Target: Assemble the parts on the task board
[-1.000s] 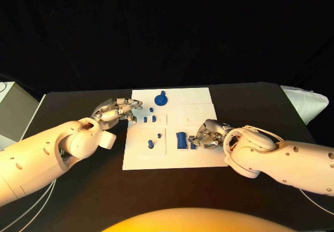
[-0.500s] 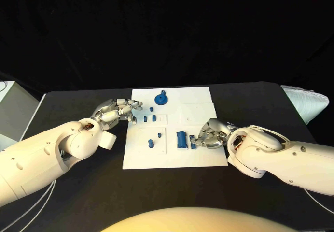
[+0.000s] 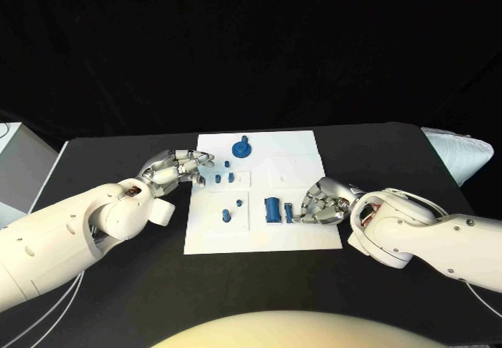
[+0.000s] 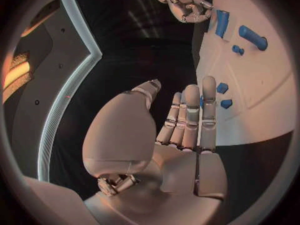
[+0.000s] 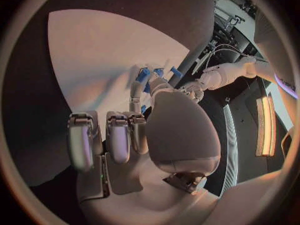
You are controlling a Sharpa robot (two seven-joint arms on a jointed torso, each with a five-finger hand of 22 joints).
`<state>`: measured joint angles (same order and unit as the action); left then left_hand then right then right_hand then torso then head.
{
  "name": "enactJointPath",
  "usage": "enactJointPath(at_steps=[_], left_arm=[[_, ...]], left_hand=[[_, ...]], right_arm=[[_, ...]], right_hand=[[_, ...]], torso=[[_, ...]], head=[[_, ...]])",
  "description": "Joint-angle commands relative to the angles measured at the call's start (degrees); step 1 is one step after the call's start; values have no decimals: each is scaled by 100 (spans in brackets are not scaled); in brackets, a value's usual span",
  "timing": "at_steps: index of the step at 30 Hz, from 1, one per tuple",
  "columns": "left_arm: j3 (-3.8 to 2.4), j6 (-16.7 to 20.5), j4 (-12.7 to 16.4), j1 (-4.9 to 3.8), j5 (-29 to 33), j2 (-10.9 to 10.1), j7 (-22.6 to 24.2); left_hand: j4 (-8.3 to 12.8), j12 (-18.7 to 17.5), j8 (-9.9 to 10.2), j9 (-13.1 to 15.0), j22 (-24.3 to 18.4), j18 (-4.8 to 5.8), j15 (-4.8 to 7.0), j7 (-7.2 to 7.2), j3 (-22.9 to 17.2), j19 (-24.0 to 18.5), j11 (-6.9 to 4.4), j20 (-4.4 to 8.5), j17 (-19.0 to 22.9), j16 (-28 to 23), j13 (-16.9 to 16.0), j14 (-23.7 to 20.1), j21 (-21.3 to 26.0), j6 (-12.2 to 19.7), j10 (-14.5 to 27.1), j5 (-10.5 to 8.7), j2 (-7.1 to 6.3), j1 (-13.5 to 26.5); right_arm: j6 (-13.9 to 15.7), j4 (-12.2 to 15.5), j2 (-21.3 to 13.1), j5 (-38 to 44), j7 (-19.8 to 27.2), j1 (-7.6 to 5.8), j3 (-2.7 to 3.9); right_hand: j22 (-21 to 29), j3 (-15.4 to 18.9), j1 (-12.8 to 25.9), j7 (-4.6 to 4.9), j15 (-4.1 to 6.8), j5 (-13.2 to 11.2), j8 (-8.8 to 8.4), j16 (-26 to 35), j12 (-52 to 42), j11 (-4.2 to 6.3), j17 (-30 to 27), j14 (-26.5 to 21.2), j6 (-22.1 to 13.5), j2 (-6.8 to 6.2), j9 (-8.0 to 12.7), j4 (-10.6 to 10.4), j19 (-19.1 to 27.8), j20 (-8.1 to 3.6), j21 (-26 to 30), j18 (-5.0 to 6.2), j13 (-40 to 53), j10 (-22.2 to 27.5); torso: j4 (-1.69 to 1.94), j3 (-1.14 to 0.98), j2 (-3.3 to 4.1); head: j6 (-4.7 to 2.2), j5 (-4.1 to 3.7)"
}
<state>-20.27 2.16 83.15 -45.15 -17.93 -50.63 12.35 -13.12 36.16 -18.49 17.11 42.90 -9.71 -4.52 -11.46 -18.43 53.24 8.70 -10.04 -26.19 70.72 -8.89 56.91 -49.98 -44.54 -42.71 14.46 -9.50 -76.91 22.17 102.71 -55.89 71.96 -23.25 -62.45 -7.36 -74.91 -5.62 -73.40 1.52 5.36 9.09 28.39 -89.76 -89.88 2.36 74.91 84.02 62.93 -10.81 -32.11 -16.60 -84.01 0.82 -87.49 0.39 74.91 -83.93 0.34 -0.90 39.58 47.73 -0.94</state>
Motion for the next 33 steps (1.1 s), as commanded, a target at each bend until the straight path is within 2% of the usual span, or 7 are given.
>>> enactJointPath(at_steps=[1,7,12,17,27,33], left_arm=[[-5,-64,14,12,-16,14,76],[-5,-63,15,22,-15,13,78],[-5,-58,20,25,-15,5,78],[-5,-54,24,25,-15,0,77],[-5,-52,25,26,-15,-4,74],[-5,-52,19,26,-15,-4,66]], left_hand=[[-36,20,-24,-4,-8,-78,-16,-54,8,20,-3,-15,6,19,-9,-19,35,11,47,15,57,5],[-36,20,-24,-4,-8,-78,-16,-54,8,20,-3,-15,6,19,-9,-19,35,11,47,15,57,5],[-36,20,-24,-4,-8,-78,-16,-54,8,20,-3,-15,6,19,-9,-19,35,11,47,15,57,5],[-36,20,-24,-4,-8,-78,-16,-54,8,20,-3,-15,6,19,-9,-19,35,11,47,15,57,5],[-36,20,-24,-4,-8,-78,-16,-54,8,20,-3,-15,6,19,-9,-19,35,11,47,15,57,5],[-36,20,-24,-4,-8,-78,-16,-54,8,20,-3,-15,6,19,-9,-19,35,11,47,15,57,5]], right_arm=[[-91,12,2,-96,202,11,0],[-93,-21,42,-26,112,20,0],[-131,-62,102,105,13,49,-1],[-142,-92,147,215,-66,71,-2],[179,-214,223,398,-344,82,-3],[305,-261,282,413,-402,82,-2]], right_hand=[[-1451,36,-75,-43,59,-33,45,-24,-12,39,1509,598,-7,16,-25,-1,-551,-46,-21,5,1509,-607],[-1463,54,-78,-52,65,-28,78,-24,-12,48,1509,598,3,79,-56,-11,-561,-52,-67,-4,1509,-607],[-1468,58,-99,-65,71,-37,102,-24,-12,57,1509,598,6,113,-78,-3,-565,-57,-88,-8,1509,-607],[-1473,61,-174,-81,82,-49,129,-24,-12,71,1509,598,-1,120,-108,12,-569,-66,-106,-11,1509,-607],[-1481,-23,-328,-102,103,-20,173,-24,-12,92,1509,598,-29,254,-163,3,-577,-86,-141,-18,1509,-607],[-1484,-45,-179,-95,103,4,201,-24,-12,88,1509,598,-49,380,-200,-17,-579,-92,-151,-20,1509,-607]], torso=[[10,2,-4],[18,11,4],[26,10,11],[17,10,11],[6,2,8],[15,-1,9]], head=[[-7,-8],[-13,-17],[-7,2],[10,18],[24,20],[33,19]])
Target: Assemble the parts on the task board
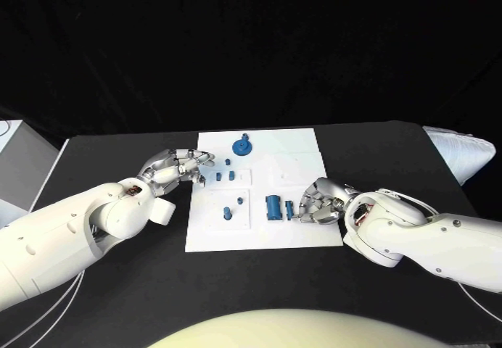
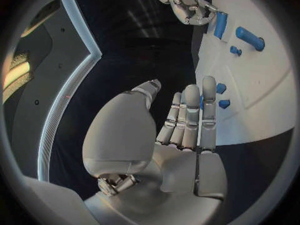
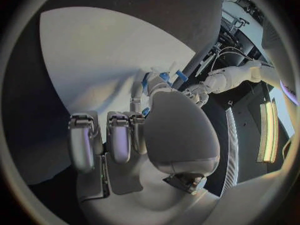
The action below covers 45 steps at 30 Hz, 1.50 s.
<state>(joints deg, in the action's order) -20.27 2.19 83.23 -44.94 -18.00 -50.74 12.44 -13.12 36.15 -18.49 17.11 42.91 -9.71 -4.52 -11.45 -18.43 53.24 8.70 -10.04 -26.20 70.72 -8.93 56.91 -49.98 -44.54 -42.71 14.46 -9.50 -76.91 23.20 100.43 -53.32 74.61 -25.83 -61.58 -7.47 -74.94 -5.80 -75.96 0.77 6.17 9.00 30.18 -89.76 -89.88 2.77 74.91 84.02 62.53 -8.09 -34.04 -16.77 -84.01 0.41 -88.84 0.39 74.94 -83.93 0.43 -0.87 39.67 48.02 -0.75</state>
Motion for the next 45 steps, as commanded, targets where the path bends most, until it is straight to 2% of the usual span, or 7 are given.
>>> enactJointPath(at_steps=[1,14,28,33,40,44,45], left_arm=[[-5,-55,10,4,-7,7,57],[-5,-66,6,4,-7,6,45],[-5,-71,0,5,-7,14,49],[-5,-19,-3,5,26,21,129],[-5,145,-41,6,195,58,354],[-5,309,-111,6,345,112,536],[-5,365,-134,6,388,125,587]], left_hand=[[-36,20,-24,-4,-8,-78,-17,-54,8,20,-2,-15,7,19,-5,-19,36,11,47,15,57,5],[-53,38,-44,-4,-11,-79,-17,-51,16,12,-2,-18,6,24,-10,-29,44,9,62,18,70,-25],[-57,42,-47,-4,-11,-79,-17,-51,15,11,-3,-19,6,25,-11,-30,45,9,64,19,75,-31],[-60,45,-49,-4,-12,-80,-17,-51,16,10,-3,-19,7,25,-12,-32,47,11,65,20,78,-37],[-73,93,-61,-9,-15,-81,-13,-48,26,1,-11,-19,11,20,-27,-51,57,21,17,22,77,-71],[-101,174,-82,-15,-20,-84,0,-41,38,-9,-30,-13,20,9,-50,-66,72,18,-112,19,84,-114],[-109,193,-93,-15,-21,-85,5,-37,40,-10,-36,-10,23,7,-54,-67,75,7,-149,18,85,-130]], right_arm=[[180,-40,35,143,-147,-5,9],[-374,-88,87,-82,-167,-5,9],[-94,38,-18,-519,216,-5,10],[45,12,-142,-1016,924,-35,12],[318,-298,-238,-2127,2287,-137,27],[499,-687,-169,-2953,2942,-211,32],[529,-813,-131,-3194,3078,-226,33]], right_hand=[[-1480,-27,76,-20,22,13,23,-24,-12,47,1509,598,-9,107,-7,-1,-579,-51,-16,-20,1506,-607],[-1463,-11,-72,-28,24,-59,52,-24,-12,53,1509,598,-67,-53,-59,50,-564,-53,55,-7,1506,-607],[-1448,-30,-154,-18,23,170,45,-24,-12,46,1509,598,-92,-119,-69,19,-552,-53,114,4,1506,-607],[-1317,28,-117,78,-32,240,-69,-24,134,-30,1509,598,-281,-205,-36,13,-439,-18,634,99,1455,-554],[-1185,-72,-342,166,-102,418,-217,6,368,-110,1461,585,-434,-172,19,39,-321,49,1143,187,1373,-457],[-962,-261,-562,279,-180,557,-437,194,837,-206,1184,503,-594,-162,115,55,-128,119,1942,317,1202,-247],[-741,-393,-677,353,-235,547,-541,465,1352,-270,818,372,-678,-157,156,64,70,171,2699,432,1009,6]], torso=[[2,-1,-3],[-3,2,-5],[-1,2,-8],[-10,8,-16],[-24,24,-56],[-36,47,-115],[-41,54,-133]], head=[[4,-2],[21,-4],[16,2],[6,6],[-58,-2],[-102,11],[-118,18]])
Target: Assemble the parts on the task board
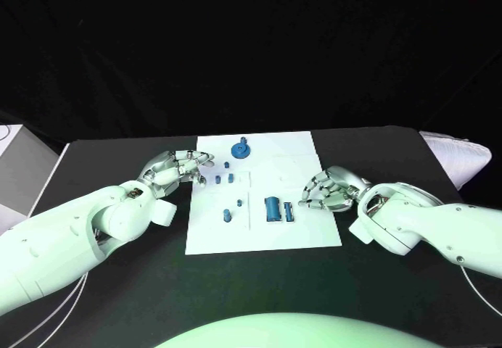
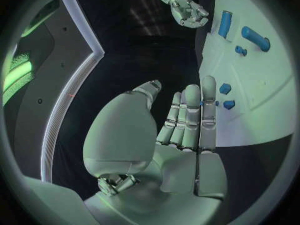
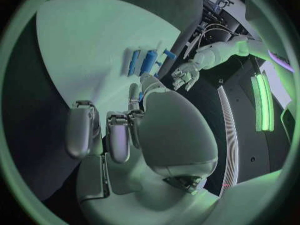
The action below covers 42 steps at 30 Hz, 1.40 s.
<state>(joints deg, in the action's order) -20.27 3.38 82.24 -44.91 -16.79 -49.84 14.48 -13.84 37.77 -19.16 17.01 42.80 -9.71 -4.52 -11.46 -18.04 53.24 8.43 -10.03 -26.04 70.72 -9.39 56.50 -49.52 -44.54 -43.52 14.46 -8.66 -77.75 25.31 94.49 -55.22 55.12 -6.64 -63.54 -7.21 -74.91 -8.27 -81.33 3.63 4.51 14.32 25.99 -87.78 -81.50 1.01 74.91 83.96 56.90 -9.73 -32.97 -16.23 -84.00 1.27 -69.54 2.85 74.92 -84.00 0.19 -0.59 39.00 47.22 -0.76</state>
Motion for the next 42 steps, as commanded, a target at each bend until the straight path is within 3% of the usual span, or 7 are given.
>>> enactJointPath(at_steps=[1,23,24,27,28,34,42], left_arm=[[-5,259,-40,3,275,38,392],[-8,1472,-438,-11,725,305,1061],[-3,1149,-423,-7,584,278,828],[33,1201,-402,-34,604,283,840],[77,1265,-376,-68,628,288,856],[465,1823,-148,-357,836,333,990],[1379,3140,390,-1041,1330,440,1307]], left_hand=[[-37,31,-26,-5,-10,-84,4,-37,1,-10,-9,-10,8,7,-8,-25,29,8,-69,18,1,-45],[-56,-2424,320,-393,-2278,67,-677,1,-230,-1538,422,-649,1809,-4827,580,-1751,3578,56,-416,-23,-186,-570],[1384,-3777,1916,-1701,-4280,971,452,1146,1804,-5324,-843,1003,2604,-7072,939,-5650,4952,4454,4352,-1446,866,1935],[1384,-3777,1916,-1701,-4280,971,452,1146,1804,-5324,-843,1003,2604,-7072,939,-5650,4952,4454,4352,-1446,866,2338],[1384,-3777,1916,-1701,-4280,971,452,1146,1804,-5324,-843,1003,2604,-7072,939,-5650,4952,4454,4352,-1446,866,2615],[1384,-3777,1916,-1701,-4280,971,452,1146,1804,-5324,-843,1003,2604,-7072,939,-5650,4952,4454,4352,-1446,866,7775],[1384,-3777,1916,-1701,-4280,971,452,1146,1804,-5324,-843,1003,2604,-7072,939,-5650,4952,4454,4352,-1446,866,7775]], right_arm=[[322,-245,68,-1294,1183,-33,7],[18,-2346,1225,-3593,2605,-81,61],[217,-2305,1200,-3343,2207,-82,59],[257,-2261,1196,-3395,2241,-71,75],[306,-2206,1192,-3459,2284,-59,94],[735,-1729,1154,-4018,2654,49,265],[1576,-792,1080,-5115,3380,261,600]], right_hand=[[-728,-159,-146,71,-74,13,-129,285,545,-97,795,369,-118,7,51,10,81,87,817,193,998,28],[4431,-2072,187,777,-1044,-562,-1379,7496,7609,-892,-4738,-2375,-646,-442,1079,391,2783,1092,6605,780,-5833,2068],[7491,827,2525,-363,-451,-1432,-2599,8778,8150,-101,-7491,-4179,-5690,973,3297,1623,8400,-127,6954,-285,-7492,3979],[7491,827,2984,-363,-451,-1432,-2599,8778,8150,-101,-7491,-8396,-5690,973,3297,1623,8400,-127,6954,-285,-7492,4302],[7491,827,3231,-363,-451,-1432,-2599,8778,8150,-101,-7491,-8396,-5690,973,3297,1623,8400,-127,6954,-285,-7492,8400],[7491,827,8133,-363,-451,-1432,-2599,8778,8150,-101,-7491,-8396,-5690,973,3297,1623,8400,-127,6954,-285,-7492,8400],[7491,827,8133,-363,-451,-1432,-2599,8778,8150,-101,-7491,-8396,-5690,973,3297,1623,8400,-127,6954,-285,-7492,8400]], torso=[[-18,27,-68],[-138,25,-390],[-151,36,-343],[-147,36,-355],[-143,37,-370],[-105,44,-496],[-37,56,-722]], head=[[-43,19],[-337,251],[-316,229],[-342,224],[-374,219],[-654,175],[-1152,97]])
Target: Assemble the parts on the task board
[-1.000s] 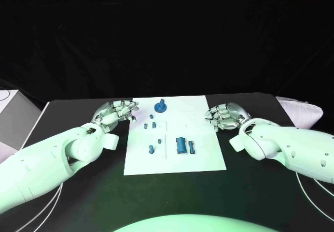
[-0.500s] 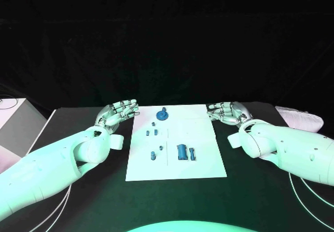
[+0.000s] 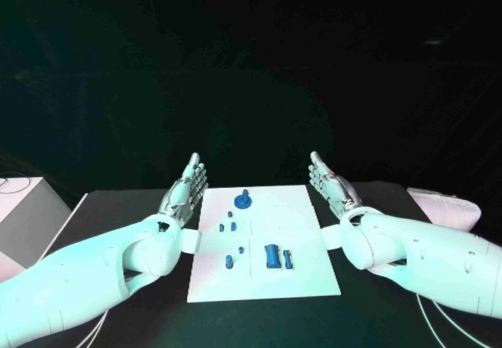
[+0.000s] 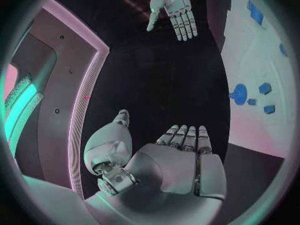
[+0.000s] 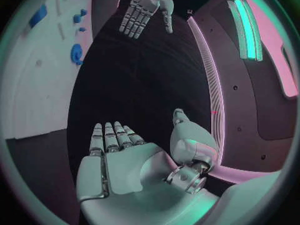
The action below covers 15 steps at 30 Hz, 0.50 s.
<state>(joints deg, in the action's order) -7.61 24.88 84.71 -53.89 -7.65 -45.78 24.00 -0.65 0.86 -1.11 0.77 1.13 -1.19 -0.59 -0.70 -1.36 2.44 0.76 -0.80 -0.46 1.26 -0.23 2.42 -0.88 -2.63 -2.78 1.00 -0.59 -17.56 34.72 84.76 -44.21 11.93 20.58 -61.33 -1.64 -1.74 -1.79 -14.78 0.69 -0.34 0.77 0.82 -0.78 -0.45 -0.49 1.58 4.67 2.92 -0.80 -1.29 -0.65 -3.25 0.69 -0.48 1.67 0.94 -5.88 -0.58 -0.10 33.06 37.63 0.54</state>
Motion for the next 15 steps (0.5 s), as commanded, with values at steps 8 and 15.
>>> enactJointPath(at_steps=[8,15], left_arm=[[671,1793,471,-560,716,99,548],[761,1923,524,-627,765,109,579]], left_hand=[[65,-86,111,-77,-113,119,59,70,136,-244,-76,80,46,-126,23,-242,88,263,278,-100,59,1756],[65,-86,111,-77,-113,119,59,70,136,-244,-76,80,46,-126,23,-242,88,263,278,-100,59,1756]], right_arm=[[939,519,-48,-1193,921,117,164],[939,520,-48,-1193,921,117,164]], right_hand=[[174,179,1478,-69,34,-77,-82,78,45,49,-158,-467,-292,80,129,65,325,-69,48,-167,-94,588],[174,179,1478,-69,34,-77,-82,78,45,49,-158,-467,-292,80,129,65,325,-69,48,-167,-94,588]], torso=[[58,10,-188],[58,10,-188]], head=[[-325,-54],[-325,-54]])
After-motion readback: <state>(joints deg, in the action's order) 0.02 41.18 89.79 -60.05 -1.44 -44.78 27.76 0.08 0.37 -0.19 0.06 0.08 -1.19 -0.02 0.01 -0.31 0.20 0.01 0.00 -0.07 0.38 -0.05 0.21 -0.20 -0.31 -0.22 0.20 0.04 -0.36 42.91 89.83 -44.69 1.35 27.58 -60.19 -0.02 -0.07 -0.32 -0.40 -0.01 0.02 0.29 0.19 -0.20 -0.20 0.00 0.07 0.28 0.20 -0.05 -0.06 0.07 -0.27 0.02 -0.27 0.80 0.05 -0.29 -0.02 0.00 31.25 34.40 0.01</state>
